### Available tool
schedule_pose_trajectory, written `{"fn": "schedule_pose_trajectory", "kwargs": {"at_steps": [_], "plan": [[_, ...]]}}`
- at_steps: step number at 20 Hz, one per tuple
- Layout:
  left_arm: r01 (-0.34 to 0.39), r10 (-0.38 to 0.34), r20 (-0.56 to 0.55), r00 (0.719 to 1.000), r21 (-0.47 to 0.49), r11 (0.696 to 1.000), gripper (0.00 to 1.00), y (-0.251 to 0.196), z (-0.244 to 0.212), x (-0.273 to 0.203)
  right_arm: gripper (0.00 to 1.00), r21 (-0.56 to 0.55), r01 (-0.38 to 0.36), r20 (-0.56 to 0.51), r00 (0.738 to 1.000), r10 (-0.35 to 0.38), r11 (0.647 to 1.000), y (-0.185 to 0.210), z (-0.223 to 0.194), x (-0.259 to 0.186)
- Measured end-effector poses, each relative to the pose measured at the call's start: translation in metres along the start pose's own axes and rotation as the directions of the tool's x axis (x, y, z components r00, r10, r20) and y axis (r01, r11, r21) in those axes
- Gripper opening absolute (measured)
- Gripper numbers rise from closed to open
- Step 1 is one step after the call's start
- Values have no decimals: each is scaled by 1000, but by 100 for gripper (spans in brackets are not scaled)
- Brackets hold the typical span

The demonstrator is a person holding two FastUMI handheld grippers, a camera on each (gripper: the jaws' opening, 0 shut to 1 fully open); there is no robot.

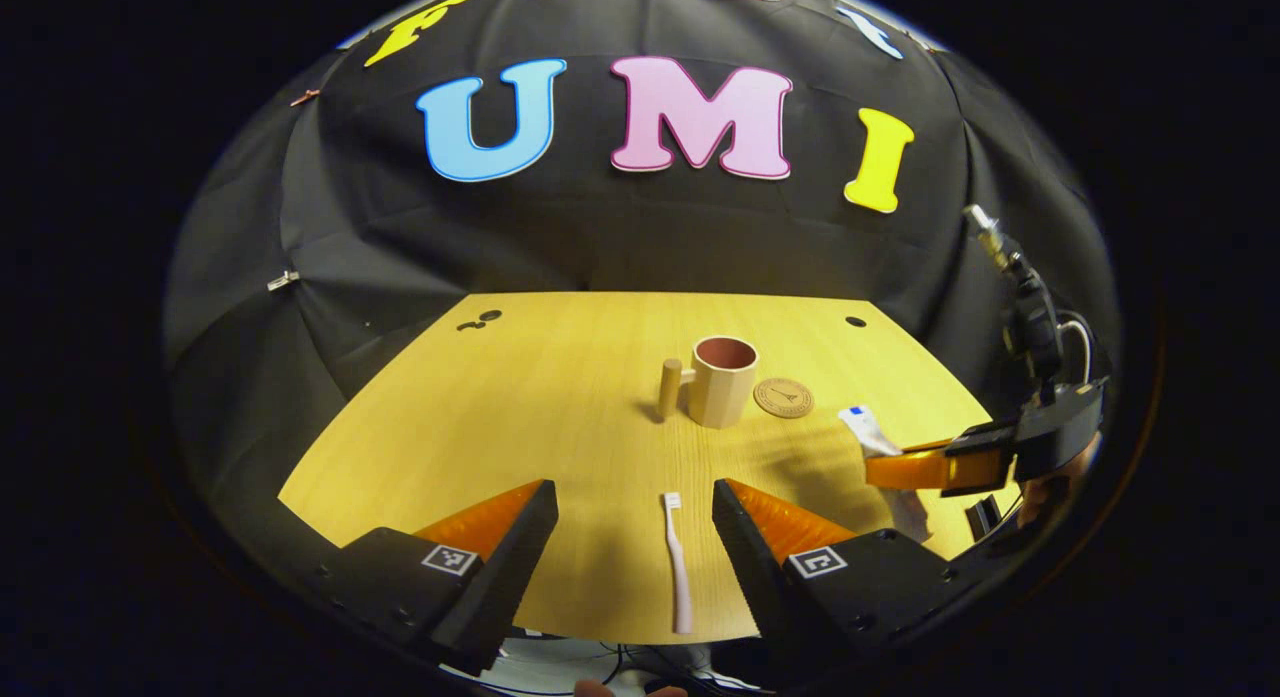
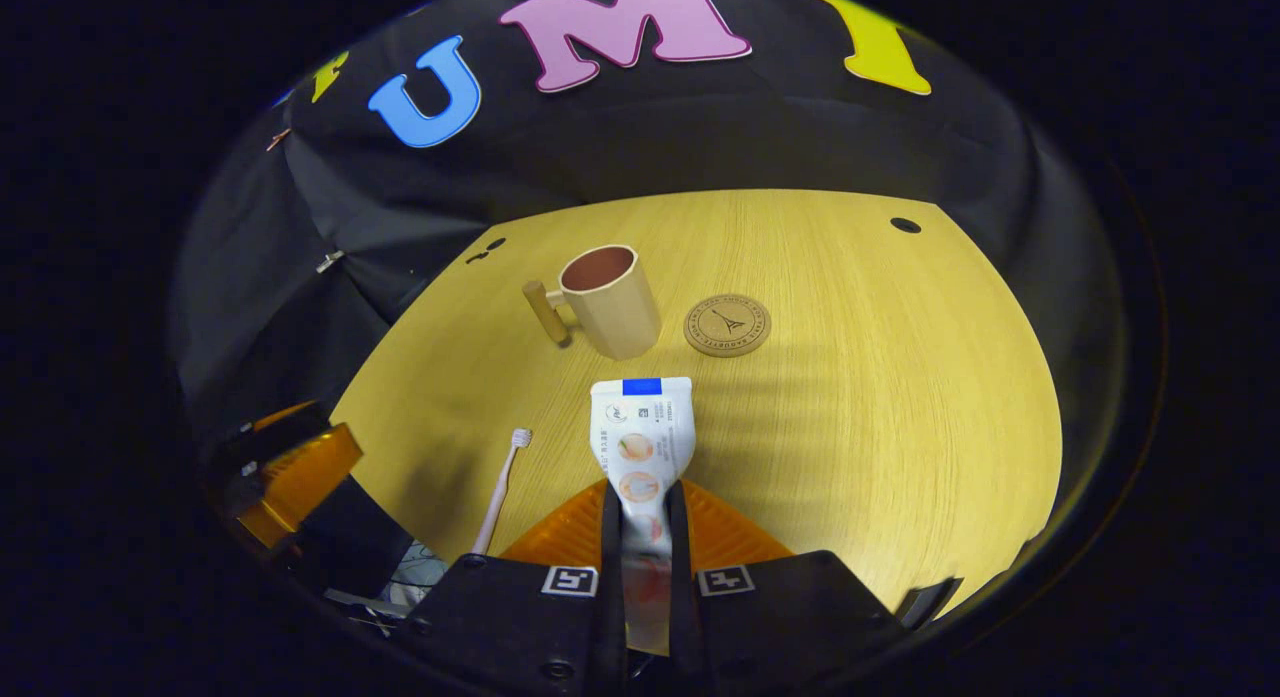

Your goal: Put the toothbrush and toothpaste on the desktop into the cup, then pick up the cup and place it on the coaster on the desktop.

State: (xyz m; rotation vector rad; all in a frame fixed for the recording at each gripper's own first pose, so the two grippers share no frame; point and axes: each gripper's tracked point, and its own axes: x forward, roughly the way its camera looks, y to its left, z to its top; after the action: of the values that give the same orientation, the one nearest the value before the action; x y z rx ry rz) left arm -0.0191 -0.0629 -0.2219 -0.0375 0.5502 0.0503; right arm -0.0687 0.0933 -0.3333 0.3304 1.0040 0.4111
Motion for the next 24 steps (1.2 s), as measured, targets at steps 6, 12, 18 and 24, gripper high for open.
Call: {"fn": "schedule_pose_trajectory", "kwargs": {"at_steps": [6, 12, 18, 24], "plan": [[9, -9, -176, 984, -1, 1000, 95, -24, -48, 40, 21, -16, -12, 31, 999, 13, 1000, -31, 17, -23], [-8, -11, -319, 948, -55, 998, 94, -25, -90, 70, 21, 16, 7, 37, 999, -7, 1000, -62, 23, -28], [-21, 22, -380, 925, 6, 1000, 88, -23, -105, 94, 21, 27, 3, 28, 1000, -4, 1000, -79, 22, -27], [4, -2, -412, 911, 2, 1000, 78, -28, -113, 108, 21, 51, -16, 37, 999, 14, 999, -90, 29, -23]]}}
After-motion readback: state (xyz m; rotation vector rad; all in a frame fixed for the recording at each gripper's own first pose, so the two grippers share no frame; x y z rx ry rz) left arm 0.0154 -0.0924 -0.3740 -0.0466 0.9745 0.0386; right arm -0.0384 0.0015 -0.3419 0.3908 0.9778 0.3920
